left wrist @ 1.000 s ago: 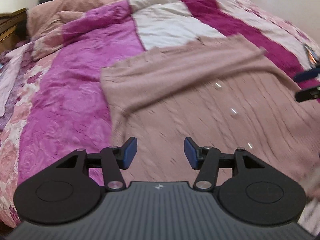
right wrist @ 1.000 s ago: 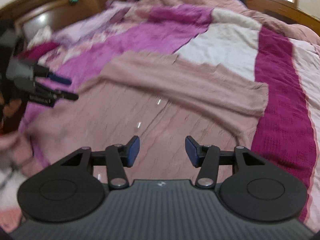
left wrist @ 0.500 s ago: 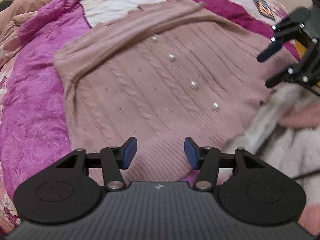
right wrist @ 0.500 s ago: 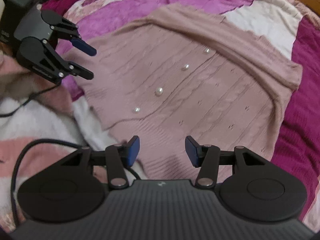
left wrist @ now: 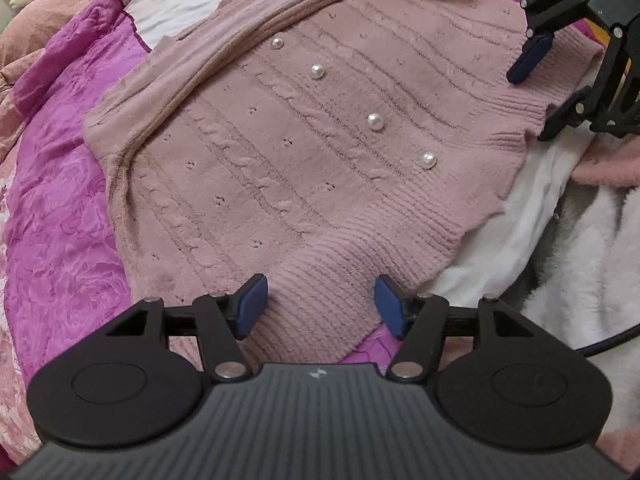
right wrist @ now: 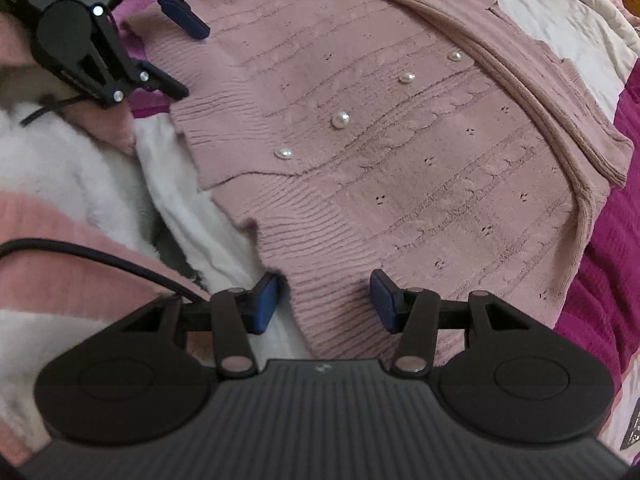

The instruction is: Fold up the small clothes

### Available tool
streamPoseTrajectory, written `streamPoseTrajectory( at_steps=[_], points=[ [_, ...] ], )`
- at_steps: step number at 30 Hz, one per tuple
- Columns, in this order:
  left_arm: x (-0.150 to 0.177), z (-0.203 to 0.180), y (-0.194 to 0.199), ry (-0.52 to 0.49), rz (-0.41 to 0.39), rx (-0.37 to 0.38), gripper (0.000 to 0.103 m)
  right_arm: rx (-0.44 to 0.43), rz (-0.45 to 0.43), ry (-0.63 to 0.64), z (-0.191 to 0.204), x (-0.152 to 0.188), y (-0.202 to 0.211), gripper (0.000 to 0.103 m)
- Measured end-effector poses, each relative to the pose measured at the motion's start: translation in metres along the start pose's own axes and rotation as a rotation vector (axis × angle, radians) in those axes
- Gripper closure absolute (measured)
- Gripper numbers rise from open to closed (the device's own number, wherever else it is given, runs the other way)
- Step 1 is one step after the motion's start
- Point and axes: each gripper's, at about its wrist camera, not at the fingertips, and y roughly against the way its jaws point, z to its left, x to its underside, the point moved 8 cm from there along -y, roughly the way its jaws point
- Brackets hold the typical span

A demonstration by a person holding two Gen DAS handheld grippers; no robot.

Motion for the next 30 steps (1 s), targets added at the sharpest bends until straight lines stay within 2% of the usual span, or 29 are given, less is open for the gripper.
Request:
streamPoseTrajectory(
  at_steps=[7, 12, 15, 18, 19, 24, 30],
  points=[
    [-0.008, -0.01, 0.019, -0.004, -0.064, 0.108, 0.036, 0.004, -0.024, -0.063, -0.007, -0.006, -0.002, 0.05],
    [-0.005, -0.022, 0.008, -0.066, -0.03, 0.086, 0.036, 0.041, -0.049, -0.09, -0.012, -0.013, -0.005, 0.05],
    [-0.006, -0.02, 0.002, -0.081, -0.019, 0.048, 0.036, 0.073, -0.051, -0.105, -0.018, -0.015, -0.007, 0.05],
    [-0.004, -0.008, -0.006, -0.079, 0.002, -0.016, 0.034, 0.036, -0.032, -0.092, -0.015, -0.012, -0.008, 0.05],
    [-0.003, -0.004, -0.008, -0.072, 0.006, -0.021, 0.031, 0.021, -0.027, -0.081, -0.013, -0.011, -0.007, 0.05],
    [-0.001, 0.009, -0.016, -0.007, 0.02, -0.003, 0.027, -0.01, -0.003, -0.017, -0.006, -0.006, -0.002, 0.05],
    [-0.009, 0.016, -0.017, 0.012, 0.007, -0.047, 0.027, 0.105, -0.003, -0.018, -0.014, -0.01, -0.014, 0.05]
  ],
)
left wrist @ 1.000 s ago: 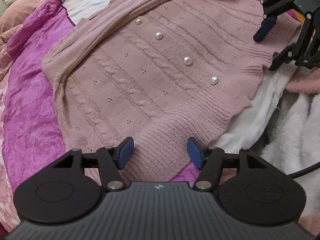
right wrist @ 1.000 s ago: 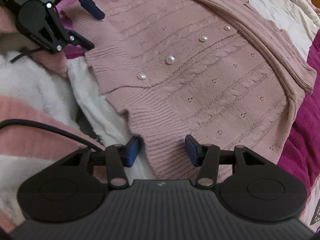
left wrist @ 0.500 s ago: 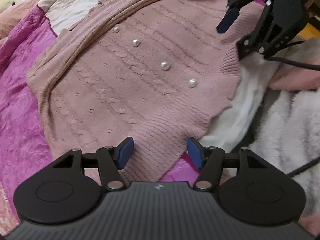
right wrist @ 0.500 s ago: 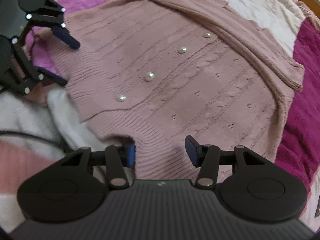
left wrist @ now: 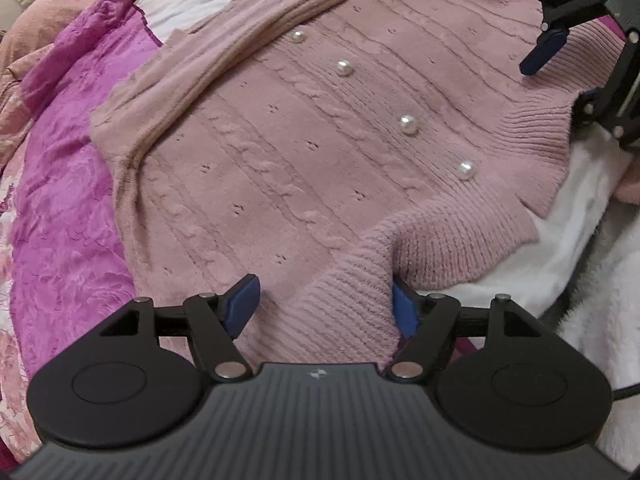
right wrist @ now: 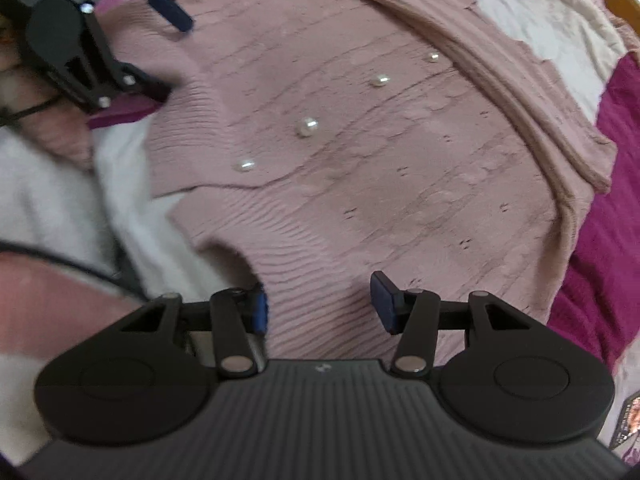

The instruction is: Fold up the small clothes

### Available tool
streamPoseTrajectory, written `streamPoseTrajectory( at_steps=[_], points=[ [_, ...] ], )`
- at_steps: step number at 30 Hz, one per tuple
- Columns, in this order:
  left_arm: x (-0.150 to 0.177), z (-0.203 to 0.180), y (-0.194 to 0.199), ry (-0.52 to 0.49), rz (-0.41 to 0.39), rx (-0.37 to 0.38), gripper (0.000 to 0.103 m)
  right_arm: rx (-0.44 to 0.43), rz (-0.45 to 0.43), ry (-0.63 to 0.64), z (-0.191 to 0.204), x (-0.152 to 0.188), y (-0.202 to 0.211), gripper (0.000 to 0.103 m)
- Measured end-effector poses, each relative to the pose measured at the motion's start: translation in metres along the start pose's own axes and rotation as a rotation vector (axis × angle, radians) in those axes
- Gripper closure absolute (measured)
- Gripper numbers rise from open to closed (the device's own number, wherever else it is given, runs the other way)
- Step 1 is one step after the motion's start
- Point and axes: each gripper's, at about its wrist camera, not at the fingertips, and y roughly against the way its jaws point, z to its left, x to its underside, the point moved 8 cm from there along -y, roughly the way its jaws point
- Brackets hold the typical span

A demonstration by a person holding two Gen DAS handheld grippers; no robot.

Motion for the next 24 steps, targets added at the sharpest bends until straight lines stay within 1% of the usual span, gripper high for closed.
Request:
streamPoseTrajectory(
  at_steps=[1, 3, 6, 7, 10, 12, 15, 16, 18, 20, 21, 22, 23, 24],
  points=[
    [-0.001, 0.001, 0.001, -0.003, -0.004, -0.009, 0.027, 0.009, -0.001, -0.002, -0.001, -0.001, -0.001, 0.05],
    [-0.002, 0.004, 0.001, -0.014, -0.003, -0.032, 0.027, -0.006, 0.002, 0.001, -0.001, -0.001, -0.002, 0.051],
    [-0.001, 0.008, -0.001, -0.026, 0.002, -0.041, 0.027, -0.1, 0.007, 0.021, 0.005, 0.001, 0.005, 0.051],
    [0.0, 0.009, -0.002, -0.026, 0.004, -0.041, 0.027, -0.108, 0.007, 0.032, 0.006, 0.001, 0.007, 0.051],
    [0.001, 0.01, -0.008, -0.031, 0.015, -0.04, 0.027, -0.071, 0.02, 0.082, 0.008, 0.005, 0.007, 0.051],
    [0.001, 0.01, -0.011, -0.033, 0.022, -0.049, 0.027, -0.047, 0.028, 0.075, 0.007, 0.005, 0.001, 0.052],
    [0.001, 0.011, -0.015, -0.021, 0.028, -0.063, 0.027, -0.014, 0.0, 0.064, 0.004, 0.001, -0.004, 0.052],
    [0.001, 0.011, -0.015, -0.024, 0.023, -0.061, 0.027, -0.007, -0.006, 0.059, 0.003, 0.0, -0.005, 0.057],
    [0.002, 0.011, -0.014, -0.025, 0.003, -0.059, 0.027, 0.01, -0.014, 0.038, -0.002, -0.001, -0.007, 0.062],
    [0.003, 0.011, -0.013, -0.022, -0.016, -0.05, 0.029, 0.017, -0.016, 0.02, -0.007, -0.001, -0.009, 0.069],
    [0.004, 0.011, -0.014, -0.012, -0.022, -0.043, 0.032, 0.013, -0.013, 0.011, -0.008, -0.001, -0.011, 0.078],
    [0.005, 0.012, -0.014, 0.006, -0.031, -0.029, 0.038, 0.011, -0.011, 0.0, -0.009, 0.0, -0.013, 0.081],
    [0.006, 0.013, -0.014, 0.029, -0.036, -0.017, 0.042, 0.007, -0.013, -0.005, -0.009, 0.001, -0.014, 0.088],
    [0.007, 0.013, -0.014, 0.048, -0.039, -0.014, 0.052, 0.009, -0.024, -0.008, -0.007, 0.001, -0.013, 0.09]
  ],
)
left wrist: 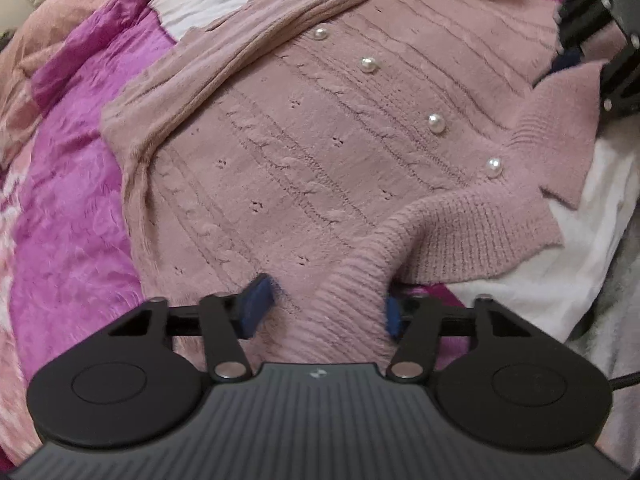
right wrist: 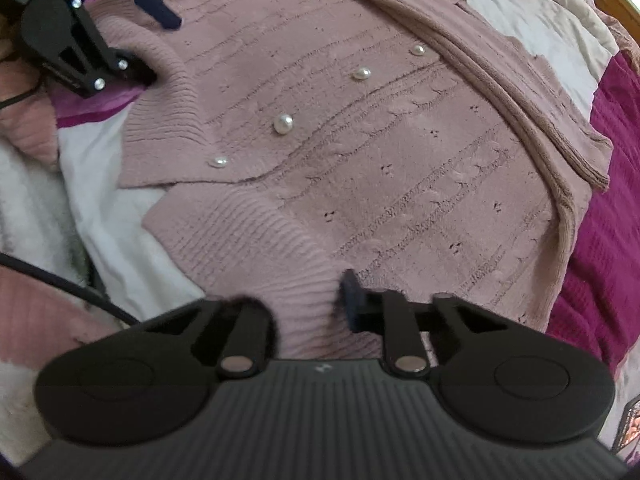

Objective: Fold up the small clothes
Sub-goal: 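Close the left tool on the hem while the right tool grasps the hem beside it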

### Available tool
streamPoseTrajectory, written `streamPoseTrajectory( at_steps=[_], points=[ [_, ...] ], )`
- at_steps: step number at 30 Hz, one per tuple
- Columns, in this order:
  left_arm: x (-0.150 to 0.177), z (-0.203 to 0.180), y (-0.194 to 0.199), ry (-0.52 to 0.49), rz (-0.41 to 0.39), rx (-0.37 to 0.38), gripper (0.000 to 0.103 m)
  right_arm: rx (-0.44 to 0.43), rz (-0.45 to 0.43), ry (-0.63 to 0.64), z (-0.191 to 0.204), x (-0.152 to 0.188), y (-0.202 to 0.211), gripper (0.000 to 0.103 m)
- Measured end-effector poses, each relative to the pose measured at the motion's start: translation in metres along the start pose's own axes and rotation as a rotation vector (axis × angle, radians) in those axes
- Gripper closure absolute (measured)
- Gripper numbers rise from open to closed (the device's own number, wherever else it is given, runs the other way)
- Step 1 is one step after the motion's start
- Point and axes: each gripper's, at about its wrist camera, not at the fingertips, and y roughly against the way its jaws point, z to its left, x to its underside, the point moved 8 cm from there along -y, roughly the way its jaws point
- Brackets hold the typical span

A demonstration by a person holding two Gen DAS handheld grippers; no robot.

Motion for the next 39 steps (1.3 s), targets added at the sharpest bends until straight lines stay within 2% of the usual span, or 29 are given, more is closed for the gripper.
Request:
streamPoseTrajectory(
  at_steps=[3, 6, 8, 9, 12, 13, 14, 21, 28, 35, 39],
  points=[
    [-0.002, -0.001, 0.006, 0.023, -0.037, 0.007, 0.08, 0.026, -0.063, -0.05, -0.003, -0.005, 0.011, 0.092],
    [-0.008, 0.002, 0.019, 0.061, -0.09, 0.008, 0.088, 0.083, -0.144, -0.109, -0.014, -0.01, 0.027, 0.092],
    [-0.013, 0.009, 0.027, 0.102, -0.127, -0.009, 0.089, 0.142, -0.224, -0.161, -0.024, -0.017, 0.043, 0.093],
    [-0.017, 0.014, 0.031, 0.135, -0.145, -0.017, 0.089, 0.142, -0.224, -0.161, -0.024, -0.017, 0.043, 0.093],
    [-0.027, 0.03, 0.043, 0.22, -0.203, -0.043, 0.09, 0.204, -0.31, -0.23, -0.037, -0.024, 0.055, 0.093],
    [-0.031, 0.034, 0.046, 0.237, -0.22, -0.05, 0.09, 0.233, -0.363, -0.277, -0.044, -0.027, 0.062, 0.093],
    [-0.035, 0.038, 0.051, 0.257, -0.239, -0.058, 0.091, 0.233, -0.363, -0.277, -0.044, -0.027, 0.062, 0.093],
    [-0.076, 0.062, 0.076, 0.33, -0.362, -0.111, 0.091, 0.303, -0.507, -0.398, -0.071, -0.045, 0.082, 0.093],
    [-0.122, 0.089, 0.074, 0.389, -0.447, -0.134, 0.091, 0.357, -0.582, -0.456, -0.099, -0.059, 0.087, 0.093],
    [-0.163, 0.125, 0.075, 0.4, -0.506, -0.185, 0.091, 0.405, -0.674, -0.445, -0.14, -0.103, 0.094, 0.093],
    [-0.188, 0.149, 0.067, 0.43, -0.52, -0.199, 0.091, 0.416, -0.687, -0.443, -0.157, -0.121, 0.091, 0.093]
  ],
)
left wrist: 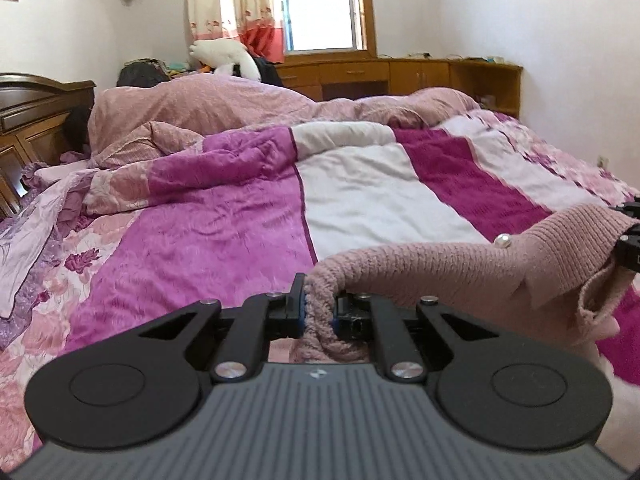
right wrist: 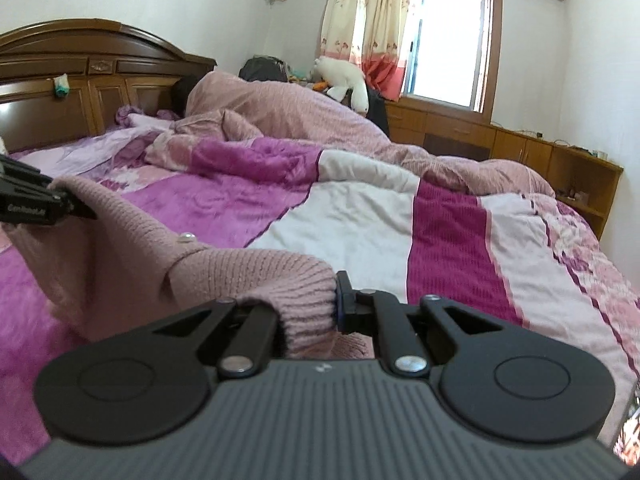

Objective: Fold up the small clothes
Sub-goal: 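Close the left tool on the hem while the right tool grasps the hem beside it, then fold the hem over the cardigan body with both tools and open them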

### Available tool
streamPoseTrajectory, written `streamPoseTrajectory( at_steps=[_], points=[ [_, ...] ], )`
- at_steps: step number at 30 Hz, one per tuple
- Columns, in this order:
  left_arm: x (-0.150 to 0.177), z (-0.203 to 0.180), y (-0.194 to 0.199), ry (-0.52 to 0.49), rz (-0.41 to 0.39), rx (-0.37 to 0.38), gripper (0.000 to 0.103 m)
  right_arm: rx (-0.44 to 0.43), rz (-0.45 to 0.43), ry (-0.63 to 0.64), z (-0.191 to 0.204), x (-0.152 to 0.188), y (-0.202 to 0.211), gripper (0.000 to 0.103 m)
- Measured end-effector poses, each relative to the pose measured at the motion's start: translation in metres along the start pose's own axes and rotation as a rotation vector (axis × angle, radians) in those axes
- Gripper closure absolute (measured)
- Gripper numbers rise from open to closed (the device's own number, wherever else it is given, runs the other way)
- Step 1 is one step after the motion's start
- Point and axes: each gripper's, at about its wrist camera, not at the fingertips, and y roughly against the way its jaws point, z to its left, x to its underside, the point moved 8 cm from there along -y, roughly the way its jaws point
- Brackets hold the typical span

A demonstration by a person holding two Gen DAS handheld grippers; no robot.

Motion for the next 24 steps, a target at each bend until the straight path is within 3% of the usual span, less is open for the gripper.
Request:
streamPoseTrajectory(
  at_steps=[7, 13, 18, 21, 24],
  points=[
    [-0.012, 0.002, -0.07, -0.007, 0.024, -0.018, 0.091, 0.048, 0.055, 0.026, -0.006, 0.0, -0.055, 0.093],
    [0.016, -0.003, -0.143, -0.049, 0.098, -0.058, 0.091, 0.083, 0.163, 0.007, -0.006, 0.034, -0.105, 0.093],
    [0.043, 0.006, -0.186, 0.023, 0.201, -0.064, 0.09, 0.073, 0.255, -0.024, -0.01, 0.059, -0.144, 0.09],
    [0.053, 0.011, -0.201, 0.031, 0.256, -0.061, 0.072, 0.045, 0.324, -0.076, -0.015, 0.075, -0.164, 0.089],
    [0.059, 0.013, -0.203, 0.022, 0.275, -0.073, 0.057, 0.045, 0.334, -0.108, -0.017, 0.082, -0.169, 0.085]
  ],
)
